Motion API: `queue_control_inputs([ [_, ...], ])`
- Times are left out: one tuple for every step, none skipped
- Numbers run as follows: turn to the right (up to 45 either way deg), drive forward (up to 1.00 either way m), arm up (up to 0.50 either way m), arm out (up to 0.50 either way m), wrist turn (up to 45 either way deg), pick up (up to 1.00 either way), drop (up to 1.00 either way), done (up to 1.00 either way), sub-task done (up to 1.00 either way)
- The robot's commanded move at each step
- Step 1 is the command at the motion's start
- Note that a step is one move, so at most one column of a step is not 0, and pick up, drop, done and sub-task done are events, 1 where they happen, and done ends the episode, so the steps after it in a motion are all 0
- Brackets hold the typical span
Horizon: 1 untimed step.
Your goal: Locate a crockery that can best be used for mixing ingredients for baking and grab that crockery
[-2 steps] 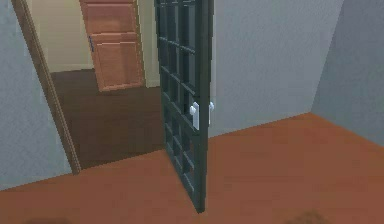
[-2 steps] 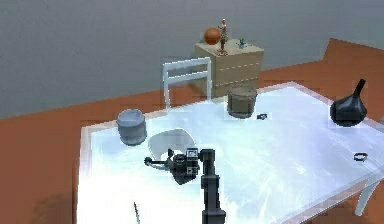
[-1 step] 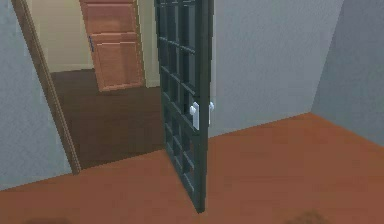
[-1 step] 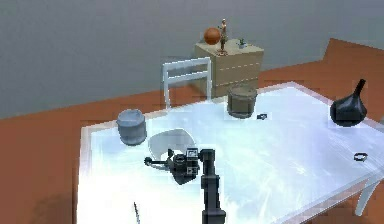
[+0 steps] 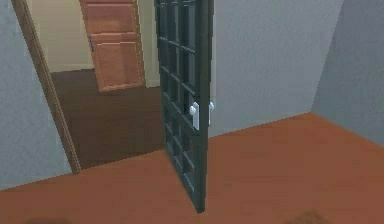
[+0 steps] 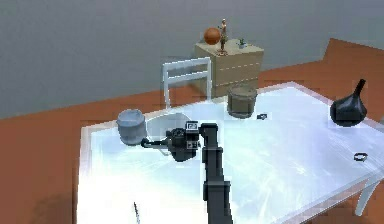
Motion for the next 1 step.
queue_control_inputs([
  [0.0,0.0,0.0,0.0,0.0,0.0,0.0,1.0,0.0],
])
